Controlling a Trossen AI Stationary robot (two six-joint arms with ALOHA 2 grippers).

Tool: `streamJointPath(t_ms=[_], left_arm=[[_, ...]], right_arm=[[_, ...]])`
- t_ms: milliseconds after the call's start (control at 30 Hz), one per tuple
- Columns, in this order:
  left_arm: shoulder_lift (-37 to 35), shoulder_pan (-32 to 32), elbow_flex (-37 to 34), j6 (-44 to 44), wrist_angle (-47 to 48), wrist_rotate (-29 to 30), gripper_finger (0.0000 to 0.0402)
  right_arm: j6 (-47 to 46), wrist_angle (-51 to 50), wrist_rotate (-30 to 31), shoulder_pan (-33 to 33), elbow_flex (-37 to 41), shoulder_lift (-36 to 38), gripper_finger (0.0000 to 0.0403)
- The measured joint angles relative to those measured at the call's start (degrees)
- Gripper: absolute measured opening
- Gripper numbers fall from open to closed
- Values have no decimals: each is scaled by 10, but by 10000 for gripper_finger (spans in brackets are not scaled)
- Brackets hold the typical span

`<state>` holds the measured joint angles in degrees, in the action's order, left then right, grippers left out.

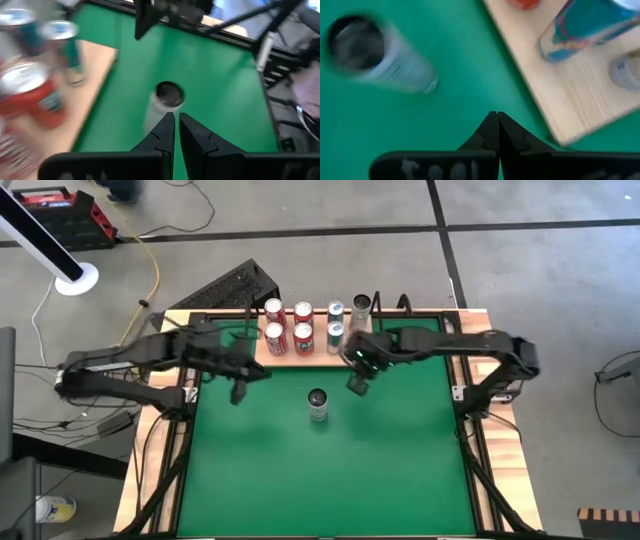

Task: Place canned beverage on shelf
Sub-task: Put the white-yellow soda can on the shelf aligned with the other white-yellow soda can

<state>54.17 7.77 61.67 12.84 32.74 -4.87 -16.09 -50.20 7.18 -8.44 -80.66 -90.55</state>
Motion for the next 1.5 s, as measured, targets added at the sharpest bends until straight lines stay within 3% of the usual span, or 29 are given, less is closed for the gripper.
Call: streamJointPath(t_ms=[267,567,867,967,1267,1500], left_arm=[[134,-43,0,-22,-156,-79,10],[217,-68,0,-29,-250,-80,27],[258,-78,0,-58,-260,-77,149],[258,-79,0,-90,-258,-42,196],[258,-66,0,-98,-219,-20,337],[257,-65,0,-153,-226,9,394]], right_arm=[[-86,-126,99,133,0,113,24],[-145,-210,204,256,1,156,25],[-180,-218,214,280,1,152,26],[-198,-218,214,280,1,152,26],[-256,-209,205,245,1,152,24],[-262,-207,187,211,1,152,23]])
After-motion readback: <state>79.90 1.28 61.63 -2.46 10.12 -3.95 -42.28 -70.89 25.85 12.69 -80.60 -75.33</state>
